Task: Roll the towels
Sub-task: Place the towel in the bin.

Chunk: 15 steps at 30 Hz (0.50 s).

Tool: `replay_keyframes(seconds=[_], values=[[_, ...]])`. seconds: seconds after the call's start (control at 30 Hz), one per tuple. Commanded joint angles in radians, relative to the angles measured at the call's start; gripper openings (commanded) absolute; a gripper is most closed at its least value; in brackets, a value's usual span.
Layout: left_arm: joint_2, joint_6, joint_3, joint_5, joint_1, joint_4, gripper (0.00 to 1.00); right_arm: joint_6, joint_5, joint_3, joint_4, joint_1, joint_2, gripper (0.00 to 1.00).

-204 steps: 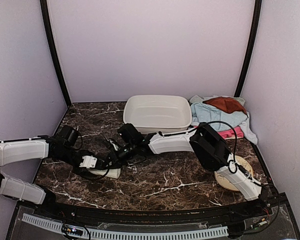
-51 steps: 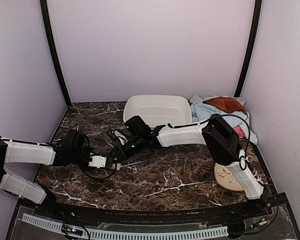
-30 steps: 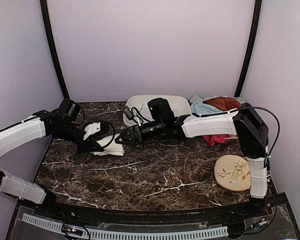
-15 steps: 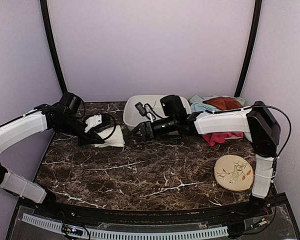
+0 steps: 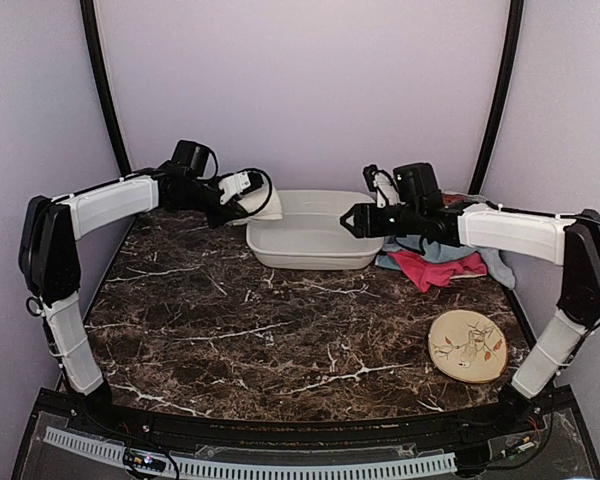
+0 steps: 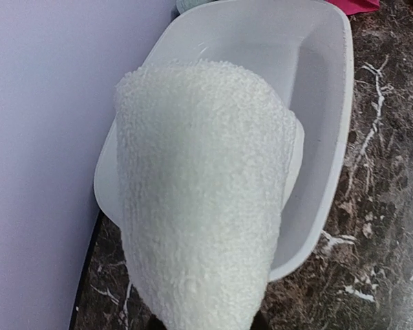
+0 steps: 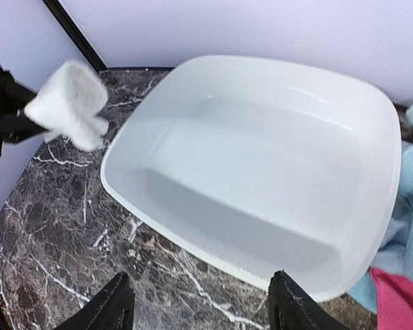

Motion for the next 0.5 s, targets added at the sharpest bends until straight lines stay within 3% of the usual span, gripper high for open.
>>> replay_keyframes(seconds=[0.0, 0.23, 0.47], values=[[0.168, 0.036, 0.197, -0.081, -0.038, 0.100, 0.00, 0.035, 0.042, -0.176, 0.079, 0.008, -0.127, 0.67], [0.464, 0.108, 0.487, -0.182, -0.089, 0.187, 0.00, 0.106, 0.015, -0.386, 0.204, 0.019, -0.283, 0.66], [0.700, 0.151, 0.699, -0.241, -0.108, 0.188, 0.00, 0.132, -0.010, -0.456, 0.219, 0.028, -0.348, 0.66]])
